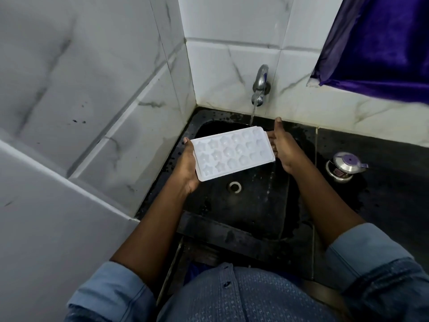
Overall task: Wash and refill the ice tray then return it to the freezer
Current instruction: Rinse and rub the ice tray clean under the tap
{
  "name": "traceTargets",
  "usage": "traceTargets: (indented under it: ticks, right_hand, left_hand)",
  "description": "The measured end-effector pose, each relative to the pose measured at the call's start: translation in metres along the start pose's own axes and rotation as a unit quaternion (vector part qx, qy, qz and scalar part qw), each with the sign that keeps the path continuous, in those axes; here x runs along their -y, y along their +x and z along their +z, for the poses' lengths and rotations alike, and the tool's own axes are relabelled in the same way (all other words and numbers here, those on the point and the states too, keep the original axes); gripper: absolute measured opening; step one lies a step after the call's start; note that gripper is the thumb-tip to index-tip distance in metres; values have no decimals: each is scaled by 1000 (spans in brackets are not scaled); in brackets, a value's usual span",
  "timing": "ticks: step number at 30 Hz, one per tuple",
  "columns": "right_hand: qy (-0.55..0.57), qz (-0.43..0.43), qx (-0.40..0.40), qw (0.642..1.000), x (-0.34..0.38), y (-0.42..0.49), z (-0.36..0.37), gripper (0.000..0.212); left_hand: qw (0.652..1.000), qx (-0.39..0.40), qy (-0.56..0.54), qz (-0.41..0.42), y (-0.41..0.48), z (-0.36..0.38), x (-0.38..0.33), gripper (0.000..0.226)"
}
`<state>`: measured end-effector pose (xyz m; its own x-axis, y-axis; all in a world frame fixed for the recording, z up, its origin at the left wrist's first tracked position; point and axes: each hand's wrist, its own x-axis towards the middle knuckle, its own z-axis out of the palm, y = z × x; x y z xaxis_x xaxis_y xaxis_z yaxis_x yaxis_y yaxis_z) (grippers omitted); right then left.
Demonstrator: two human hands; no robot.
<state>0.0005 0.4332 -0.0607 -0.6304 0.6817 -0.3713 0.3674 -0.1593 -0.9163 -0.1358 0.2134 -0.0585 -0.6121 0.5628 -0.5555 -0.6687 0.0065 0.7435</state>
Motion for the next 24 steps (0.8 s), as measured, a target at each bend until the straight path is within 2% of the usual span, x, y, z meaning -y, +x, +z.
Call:
traceTargets:
  ticks: [8, 15, 24]
  right_hand:
    - [44, -32, 20, 998, 13, -1, -7, 69]
    - [70, -57, 38, 995, 16, -1, 0, 67]
    - [64, -93, 26, 993, 27, 0, 2, 71]
  left_hand:
    - [997, -52, 57, -25, 10, 5, -9, 76]
    - [999, -37, 16, -9, 9, 13, -23, 72]
    - [999, -12, 26, 32, 13, 14, -34, 75]
